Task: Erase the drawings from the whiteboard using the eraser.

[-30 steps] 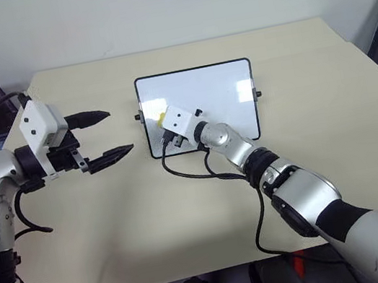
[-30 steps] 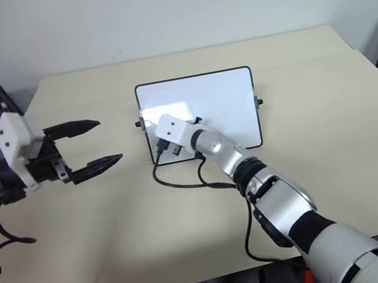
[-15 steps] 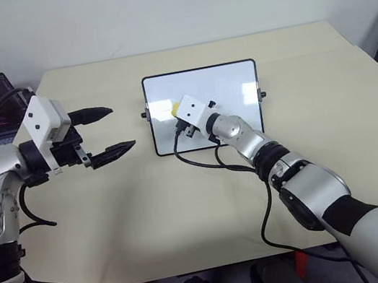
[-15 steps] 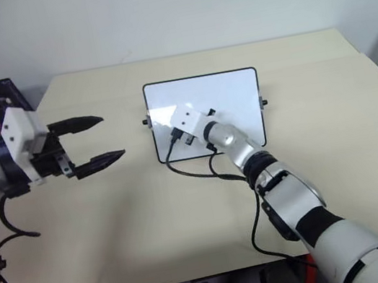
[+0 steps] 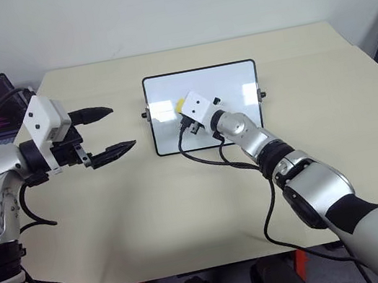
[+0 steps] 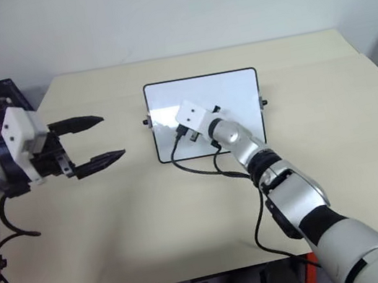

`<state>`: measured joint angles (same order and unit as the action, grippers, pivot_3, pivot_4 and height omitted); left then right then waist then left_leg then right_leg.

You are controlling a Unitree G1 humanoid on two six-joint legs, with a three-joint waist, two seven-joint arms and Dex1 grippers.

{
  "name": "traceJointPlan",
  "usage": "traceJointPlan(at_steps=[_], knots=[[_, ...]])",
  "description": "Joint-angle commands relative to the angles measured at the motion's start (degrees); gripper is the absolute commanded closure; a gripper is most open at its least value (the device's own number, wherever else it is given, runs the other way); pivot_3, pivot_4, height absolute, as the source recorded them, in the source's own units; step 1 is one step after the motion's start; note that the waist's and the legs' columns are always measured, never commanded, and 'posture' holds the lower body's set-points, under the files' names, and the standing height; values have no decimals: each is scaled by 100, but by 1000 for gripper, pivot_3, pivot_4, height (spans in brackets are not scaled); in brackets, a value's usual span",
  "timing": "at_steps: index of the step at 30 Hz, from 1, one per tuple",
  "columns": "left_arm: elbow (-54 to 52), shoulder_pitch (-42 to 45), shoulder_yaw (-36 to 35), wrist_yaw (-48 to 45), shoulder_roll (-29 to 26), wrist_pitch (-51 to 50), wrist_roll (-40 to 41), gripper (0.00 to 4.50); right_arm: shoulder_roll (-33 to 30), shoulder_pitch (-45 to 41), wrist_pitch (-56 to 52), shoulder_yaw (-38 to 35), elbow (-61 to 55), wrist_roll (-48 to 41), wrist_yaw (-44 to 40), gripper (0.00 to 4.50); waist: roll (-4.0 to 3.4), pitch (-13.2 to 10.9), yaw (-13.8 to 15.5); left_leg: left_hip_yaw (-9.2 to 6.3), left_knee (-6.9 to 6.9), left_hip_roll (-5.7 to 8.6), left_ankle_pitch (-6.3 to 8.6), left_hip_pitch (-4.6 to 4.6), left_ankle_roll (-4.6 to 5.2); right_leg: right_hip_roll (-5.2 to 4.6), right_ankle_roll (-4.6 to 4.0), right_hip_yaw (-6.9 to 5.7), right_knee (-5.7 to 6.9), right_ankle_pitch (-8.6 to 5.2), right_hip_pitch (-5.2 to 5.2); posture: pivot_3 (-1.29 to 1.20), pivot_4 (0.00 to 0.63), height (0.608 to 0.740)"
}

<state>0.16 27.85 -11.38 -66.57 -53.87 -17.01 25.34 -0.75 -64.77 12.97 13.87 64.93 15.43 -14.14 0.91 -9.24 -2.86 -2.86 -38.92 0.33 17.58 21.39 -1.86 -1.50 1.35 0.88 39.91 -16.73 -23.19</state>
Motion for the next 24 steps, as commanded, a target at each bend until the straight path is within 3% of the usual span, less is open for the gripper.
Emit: traceJointPlan(at_steps=[1, 12, 16, 24], knots=[[-54, 131, -37, 4, -41, 81, -16, 0, -89, 151, -218, -201, -557, -217, -146, 3261, -1, -1, -4, 0, 0, 0, 0, 1, 0, 0, 0, 1, -1, 0, -1, 0, 150, 740], [-73, 133, -53, -6, -44, 81, -27, 0, 103, 892, -1610, -350, -3428, -825, -641, 3261, -1, -2, -65, 2, 9, -7, 1, 59, -1, 2, 0, 4, -17, 0, -57, 0, 150, 740], [-45, 194, -22, -23, -42, 80, -42, 0, 226, 678, -1644, -386, -3344, -883, -509, 3261, -1, -2, -58, 1, 10, -8, 1, 57, 0, 2, 0, 2, -17, 0, -57, 0, 150, 740], [-83, 182, -22, -46, -70, 67, -33, 0, 566, -41, -1001, -374, -1979, -798, -152, 3261, -1, -3, -79, 5, 10, -8, 1, 53, -1, 4, 0, 6, -12, 0, -58, 0, 150, 740]])
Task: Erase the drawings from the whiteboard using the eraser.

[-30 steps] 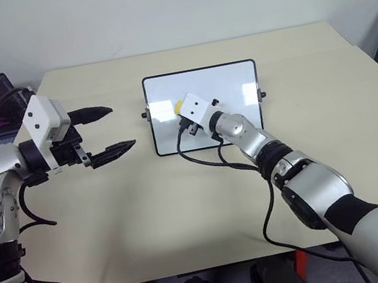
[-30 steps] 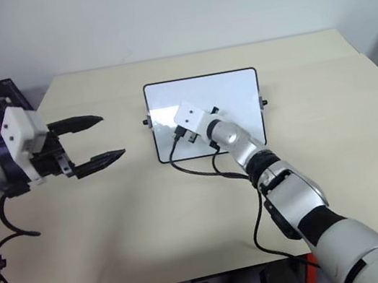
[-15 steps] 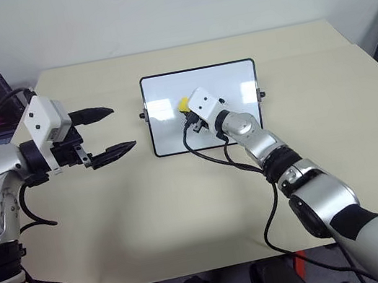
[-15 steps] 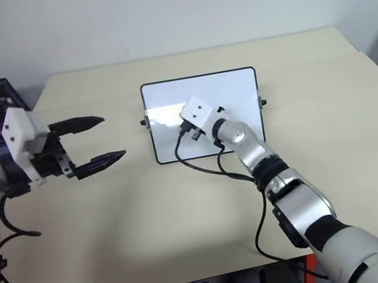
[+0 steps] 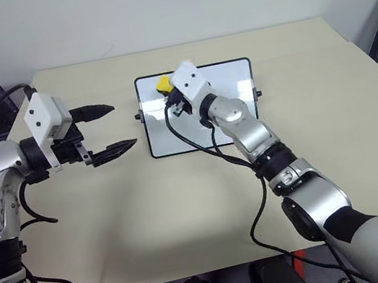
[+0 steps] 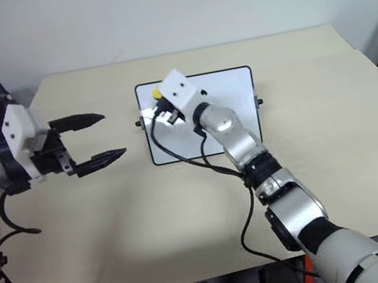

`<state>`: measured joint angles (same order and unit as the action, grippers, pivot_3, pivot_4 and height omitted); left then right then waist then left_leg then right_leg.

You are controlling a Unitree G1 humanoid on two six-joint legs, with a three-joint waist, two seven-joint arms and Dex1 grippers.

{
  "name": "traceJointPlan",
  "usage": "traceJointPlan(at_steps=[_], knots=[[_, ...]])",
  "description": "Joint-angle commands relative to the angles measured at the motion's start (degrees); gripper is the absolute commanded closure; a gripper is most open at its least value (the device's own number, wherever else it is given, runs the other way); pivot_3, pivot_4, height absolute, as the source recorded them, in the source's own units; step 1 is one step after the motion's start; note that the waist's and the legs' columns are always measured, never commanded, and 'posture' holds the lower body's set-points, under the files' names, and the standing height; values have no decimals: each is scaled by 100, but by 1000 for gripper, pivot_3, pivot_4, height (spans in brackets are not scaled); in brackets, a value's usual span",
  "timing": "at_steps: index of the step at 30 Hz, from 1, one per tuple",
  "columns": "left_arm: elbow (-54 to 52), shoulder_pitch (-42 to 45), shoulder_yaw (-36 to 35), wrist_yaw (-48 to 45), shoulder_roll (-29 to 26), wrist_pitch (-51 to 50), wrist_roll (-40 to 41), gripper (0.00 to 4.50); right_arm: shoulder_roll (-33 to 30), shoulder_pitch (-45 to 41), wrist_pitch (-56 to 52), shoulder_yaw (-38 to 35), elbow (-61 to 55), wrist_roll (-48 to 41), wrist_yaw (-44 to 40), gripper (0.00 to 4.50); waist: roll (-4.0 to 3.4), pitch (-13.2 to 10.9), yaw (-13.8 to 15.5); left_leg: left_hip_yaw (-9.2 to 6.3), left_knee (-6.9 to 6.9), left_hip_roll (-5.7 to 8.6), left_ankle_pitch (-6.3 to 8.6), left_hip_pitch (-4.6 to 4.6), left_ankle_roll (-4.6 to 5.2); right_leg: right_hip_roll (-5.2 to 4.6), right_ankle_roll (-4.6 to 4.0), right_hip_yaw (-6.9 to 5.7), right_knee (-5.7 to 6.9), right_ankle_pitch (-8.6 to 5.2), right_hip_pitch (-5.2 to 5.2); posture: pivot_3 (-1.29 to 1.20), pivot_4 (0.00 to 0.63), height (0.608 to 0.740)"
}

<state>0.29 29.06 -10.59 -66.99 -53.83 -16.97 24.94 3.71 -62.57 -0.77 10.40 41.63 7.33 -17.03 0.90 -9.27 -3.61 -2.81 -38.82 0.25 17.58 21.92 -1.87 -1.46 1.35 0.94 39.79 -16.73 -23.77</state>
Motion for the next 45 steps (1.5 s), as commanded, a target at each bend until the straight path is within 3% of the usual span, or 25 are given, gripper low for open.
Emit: traceJointPlan(at_steps=[1, 11, 17, 33, 45], knots=[[-111, 48, -106, -3, -82, 58, 11, 0, 150, -331, 471, -20, 530, 27, 168, 3261, 0, 0, -11, 0, 0, 0, 0, 0, 0, 0, 0, 0, -1, 0, 0, 0, 150, 740], [-453, -324, -395, 101, -213, -120, 123, 0, 307, -960, 1254, 10, 2309, 260, 508, 3261, 1, -1, -69, 1, 1, 0, -1, 1, -2, -1, 0, 0, -3, 0, 0, 0, 150, 740], [-591, -492, -534, 173, -251, -191, 158, 0, 260, -1054, 1361, 9, 2796, 414, 628, 3261, 1, -2, -98, 1, 2, -1, -1, 2, -2, -1, 0, 1, -3, 0, 1, 0, 150, 740], [-573, -465, -482, 227, -180, -191, 143, 0, 176, -510, 1340, 226, 2692, 743, 403, 3261, 2, -1, -116, 1, 2, 0, -1, 0, -2, -1, 0, 2, 0, 0, 1, 0, 150, 740], [-390, -311, -316, 193, -85, -103, 109, 0, -849, 752, 1105, 336, 1610, 810, -21, 3261, 5, 1, 59, -3, -4, 4, 0, -55, 0, -3, 0, -4, 3, 0, 61, 0, 150, 740]])
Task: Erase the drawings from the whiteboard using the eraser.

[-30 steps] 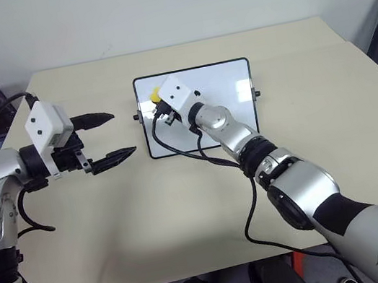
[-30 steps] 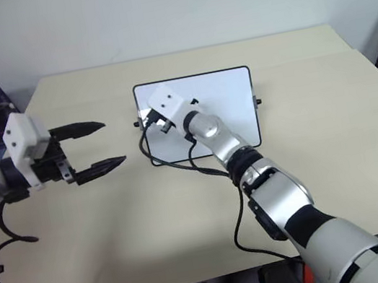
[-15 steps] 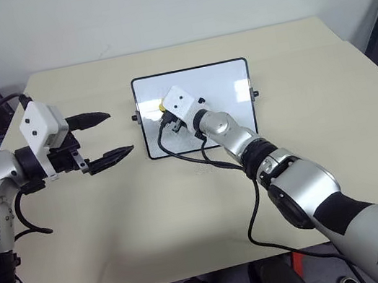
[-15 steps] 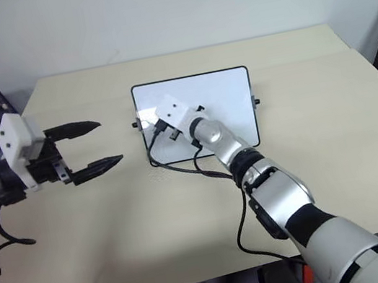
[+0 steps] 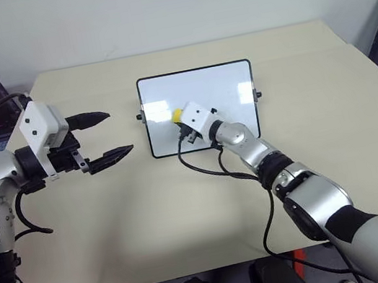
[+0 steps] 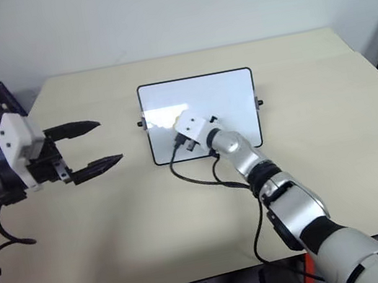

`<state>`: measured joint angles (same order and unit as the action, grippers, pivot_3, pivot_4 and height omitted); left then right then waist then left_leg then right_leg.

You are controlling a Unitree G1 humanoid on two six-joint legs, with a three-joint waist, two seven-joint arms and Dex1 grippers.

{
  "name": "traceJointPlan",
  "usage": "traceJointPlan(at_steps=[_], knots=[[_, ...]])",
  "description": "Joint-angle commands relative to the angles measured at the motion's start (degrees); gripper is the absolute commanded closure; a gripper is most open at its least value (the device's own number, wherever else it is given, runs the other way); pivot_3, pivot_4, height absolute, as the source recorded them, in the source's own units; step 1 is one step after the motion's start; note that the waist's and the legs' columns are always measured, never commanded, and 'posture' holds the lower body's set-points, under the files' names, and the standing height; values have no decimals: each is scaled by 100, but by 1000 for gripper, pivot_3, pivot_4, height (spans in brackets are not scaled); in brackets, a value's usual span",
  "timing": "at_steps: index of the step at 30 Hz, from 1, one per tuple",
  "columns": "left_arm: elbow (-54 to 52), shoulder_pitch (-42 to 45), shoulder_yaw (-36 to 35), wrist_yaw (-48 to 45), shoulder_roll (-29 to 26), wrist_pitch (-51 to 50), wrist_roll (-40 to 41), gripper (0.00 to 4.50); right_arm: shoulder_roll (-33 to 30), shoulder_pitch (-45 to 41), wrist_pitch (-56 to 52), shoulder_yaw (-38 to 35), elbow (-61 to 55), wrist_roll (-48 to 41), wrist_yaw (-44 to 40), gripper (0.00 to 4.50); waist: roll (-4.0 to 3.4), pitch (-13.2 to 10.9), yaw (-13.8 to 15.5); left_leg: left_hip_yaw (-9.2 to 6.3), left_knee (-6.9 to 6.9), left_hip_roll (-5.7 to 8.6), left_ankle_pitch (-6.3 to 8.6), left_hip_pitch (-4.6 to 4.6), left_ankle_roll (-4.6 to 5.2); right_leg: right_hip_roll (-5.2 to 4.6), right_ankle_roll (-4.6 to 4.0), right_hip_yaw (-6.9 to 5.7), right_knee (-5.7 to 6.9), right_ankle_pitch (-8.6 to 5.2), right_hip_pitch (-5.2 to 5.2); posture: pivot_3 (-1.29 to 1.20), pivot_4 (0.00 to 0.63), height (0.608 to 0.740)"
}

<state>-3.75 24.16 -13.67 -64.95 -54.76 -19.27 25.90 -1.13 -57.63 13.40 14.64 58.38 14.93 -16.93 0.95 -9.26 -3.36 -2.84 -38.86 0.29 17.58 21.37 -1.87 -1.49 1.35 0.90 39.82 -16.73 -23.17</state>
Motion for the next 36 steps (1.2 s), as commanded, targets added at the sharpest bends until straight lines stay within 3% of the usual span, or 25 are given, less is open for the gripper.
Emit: traceJointPlan(at_steps=[1, 11, 16, 21, 36], knots=[[39, 207, 23, -15, 26, 141, 5, 0, -419, 309, -360, -97, -185, 28, -51, 3261, 1, 1, 56, -1, 0, 2, 0, -3, 0, 0, 0, -2, 2, 0, 3, 0, 150, 740], [343, 562, 353, -111, 253, 321, -91, 0, -387, 621, -1443, -372, -1993, -500, -345, 3261, 0, -3, 133, -3, 1, 1, 0, -51, 2, 5, -1, 1, -1, 0, 54, 0, 150, 740], [269, 508, 412, -98, 341, 311, -49, 0, -604, 1005, -2509, -620, -3388, -799, -577, 3261, 0, -3, 135, -6, 8, -3, 1, -30, 3, 7, -2, -1, -32, 0, 42, 0, 150, 740], [79, 386, 434, -68, 446, 216, 29, 0, -917, 1430, -3474, -721, -4612, -963, -775, 3261, 1, -2, 135, -5, 4, -4, 0, 60, 0, 4, -1, -1, -32, 0, -45, 0, 150, 740], [-1034, -97, 914, 506, 1455, -379, 375, 0, -1549, 2487, -6065, -1467, -7228, -1370, -521, 3261, 1, -2, 156, -7, 3, -2, 2, 62, 4, 4, -1, -4, -40, 0, -37, 0, 150, 740]])
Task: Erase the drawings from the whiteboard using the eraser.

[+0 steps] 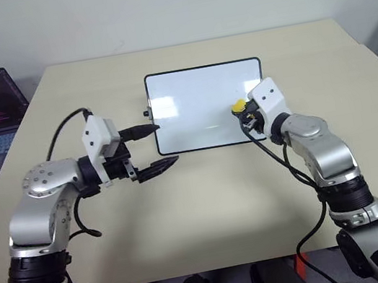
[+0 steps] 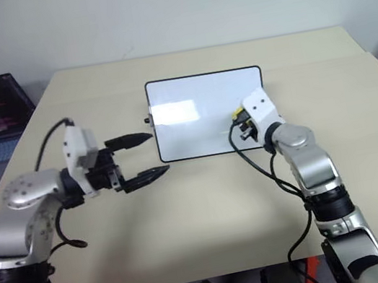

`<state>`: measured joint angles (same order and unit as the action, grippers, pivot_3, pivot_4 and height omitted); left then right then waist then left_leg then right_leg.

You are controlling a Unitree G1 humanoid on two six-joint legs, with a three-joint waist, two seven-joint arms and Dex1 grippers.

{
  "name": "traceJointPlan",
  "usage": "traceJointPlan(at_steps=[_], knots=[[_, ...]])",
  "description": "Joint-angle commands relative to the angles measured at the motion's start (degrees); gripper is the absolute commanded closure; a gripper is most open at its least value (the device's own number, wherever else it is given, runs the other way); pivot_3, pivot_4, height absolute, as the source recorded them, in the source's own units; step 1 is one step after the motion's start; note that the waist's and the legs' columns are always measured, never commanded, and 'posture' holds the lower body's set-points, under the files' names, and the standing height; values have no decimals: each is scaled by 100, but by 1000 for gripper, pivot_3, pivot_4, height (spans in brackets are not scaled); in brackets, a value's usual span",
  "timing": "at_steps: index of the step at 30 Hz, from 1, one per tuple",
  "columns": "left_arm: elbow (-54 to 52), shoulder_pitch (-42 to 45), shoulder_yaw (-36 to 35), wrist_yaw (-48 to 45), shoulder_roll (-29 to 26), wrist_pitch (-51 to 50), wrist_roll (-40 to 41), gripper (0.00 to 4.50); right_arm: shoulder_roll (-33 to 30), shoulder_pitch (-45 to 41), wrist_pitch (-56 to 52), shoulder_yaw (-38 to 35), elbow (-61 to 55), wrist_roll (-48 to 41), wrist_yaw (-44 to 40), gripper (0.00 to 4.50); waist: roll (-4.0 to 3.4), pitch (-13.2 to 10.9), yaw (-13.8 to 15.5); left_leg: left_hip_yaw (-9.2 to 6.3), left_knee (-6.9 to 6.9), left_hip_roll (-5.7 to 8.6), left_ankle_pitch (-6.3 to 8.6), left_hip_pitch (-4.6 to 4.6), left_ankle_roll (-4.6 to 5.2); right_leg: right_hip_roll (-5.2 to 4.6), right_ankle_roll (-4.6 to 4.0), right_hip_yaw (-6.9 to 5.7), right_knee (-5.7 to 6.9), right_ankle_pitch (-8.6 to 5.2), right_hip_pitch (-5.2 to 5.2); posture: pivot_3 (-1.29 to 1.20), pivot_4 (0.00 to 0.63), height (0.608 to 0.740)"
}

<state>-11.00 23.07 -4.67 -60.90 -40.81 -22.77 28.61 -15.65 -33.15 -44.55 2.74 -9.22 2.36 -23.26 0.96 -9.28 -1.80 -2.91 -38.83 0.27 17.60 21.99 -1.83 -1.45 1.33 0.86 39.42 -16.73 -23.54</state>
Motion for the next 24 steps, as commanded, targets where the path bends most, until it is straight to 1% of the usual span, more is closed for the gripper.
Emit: traceJointPlan(at_steps=[1, 6, 11, 13, 15, 17, 21, 24], knots=[[-367, -18, 77, 126, 119, -47, 103, 0, -154, 118, -382, -372, -567, -117, 154, 3261, 0, 0, 0, 0, 0, 0, 0, -1, 0, 0, 0, 0, 0, 0, 1, 0, 150, 740], [-576, -31, 151, 274, 295, -220, 212, 0, -368, 524, -813, -679, -979, -194, 300, 3261, 0, 0, 2, 1, 1, 0, 0, -3, 0, 0, 0, 1, -2, 0, 3, 0, 150, 740], [-636, -61, 262, 326, 361, -251, 137, 0, -235, 934, -1412, -1119, -1339, -304, 615, 3261, 0, 0, -3, 2, 2, 0, 0, -5, 0, 3, 0, 2, -1, 0, 4, 0, 150, 740], [-616, -13, 311, 353, 409, -254, 105, 0, -251, 1044, -1390, -1092, -1355, -270, 694, 3261, 0, 0, -3, 4, 1, 0, 0, -8, 0, 3, 0, 4, -1, 0, 6, 0, 150, 740], [-636, 50, 337, 406, 461, -299, 123, 0, -199, 1080, -1389, -1110, -1300, -272, 800, 3261, 0, 0, -4, 5, 1, 2, 0, -11, 0, 3, 0, 5, 0, 0, 9, 0, 150, 740], [-652, 69, 345, 423, 480, -326, 132, 0, -19, 1046, -1449, -1221, -1225, -324, 958, 3261, 0, 0, -4, 3, 1, 1, 0, -13, 0, 5, 0, 3, 1, 0, 10, 0, 150, 740], [-599, 54, 425, 366, 406, -240, 34, 0, 265, 961, -1495, -1376, -1000, -444, 1190, 3261, 0, 0, -3, 4, 1, 0, -1, -13, 0, 6, 0, 4, 1, 0, 10, 0, 150, 740], [-578, 90, 416, 356, 392, -243, 37, 0, 342, 877, -1426, -1439, -768, -493, 1320, 3261, 0, 0, -2, 5, 1, 4, -1, -14, 0, 6, 0, 5, 0, 0, 11, 0, 150, 740]])
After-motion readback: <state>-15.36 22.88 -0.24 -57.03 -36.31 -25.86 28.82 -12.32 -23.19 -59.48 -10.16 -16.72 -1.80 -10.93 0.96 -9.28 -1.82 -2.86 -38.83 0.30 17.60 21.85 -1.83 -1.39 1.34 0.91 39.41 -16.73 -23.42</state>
